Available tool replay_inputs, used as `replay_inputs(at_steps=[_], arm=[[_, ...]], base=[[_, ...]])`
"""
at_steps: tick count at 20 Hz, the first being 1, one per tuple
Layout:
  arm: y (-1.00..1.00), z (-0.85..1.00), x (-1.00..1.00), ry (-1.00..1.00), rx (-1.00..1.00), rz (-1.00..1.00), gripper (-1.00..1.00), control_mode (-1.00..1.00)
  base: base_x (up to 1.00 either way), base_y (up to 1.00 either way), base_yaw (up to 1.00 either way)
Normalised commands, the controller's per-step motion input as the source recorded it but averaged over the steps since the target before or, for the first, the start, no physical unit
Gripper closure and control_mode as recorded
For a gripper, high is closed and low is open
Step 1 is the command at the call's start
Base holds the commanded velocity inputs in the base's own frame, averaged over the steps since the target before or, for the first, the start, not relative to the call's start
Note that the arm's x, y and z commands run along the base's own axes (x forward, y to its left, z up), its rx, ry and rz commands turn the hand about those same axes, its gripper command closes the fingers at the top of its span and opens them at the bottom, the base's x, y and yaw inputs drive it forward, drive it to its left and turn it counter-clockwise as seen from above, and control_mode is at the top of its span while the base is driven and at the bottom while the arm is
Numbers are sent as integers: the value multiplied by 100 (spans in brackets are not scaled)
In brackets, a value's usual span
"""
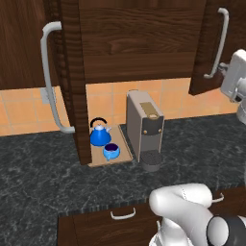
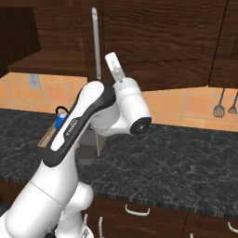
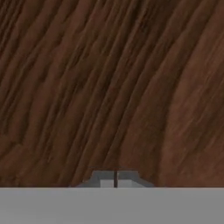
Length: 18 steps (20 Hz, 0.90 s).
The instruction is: Pick the kettle from the counter and place it on the tray. Then pick the mug from the cabinet and place it on the tray. Then close the cabinet doors.
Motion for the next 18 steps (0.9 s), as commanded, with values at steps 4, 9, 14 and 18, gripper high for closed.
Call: replay_inputs(at_steps=[4,9,14,18], arm=[[0,59,38,2,4,-1,100,-100],[0,75,15,6,0,-3,100,-100],[0,32,17,0,0,-5,100,-100],[-4,0,52,5,0,-9,100,-100]], base=[[0,0,0],[0,0,0],[0,0,0],[0,0,0]])
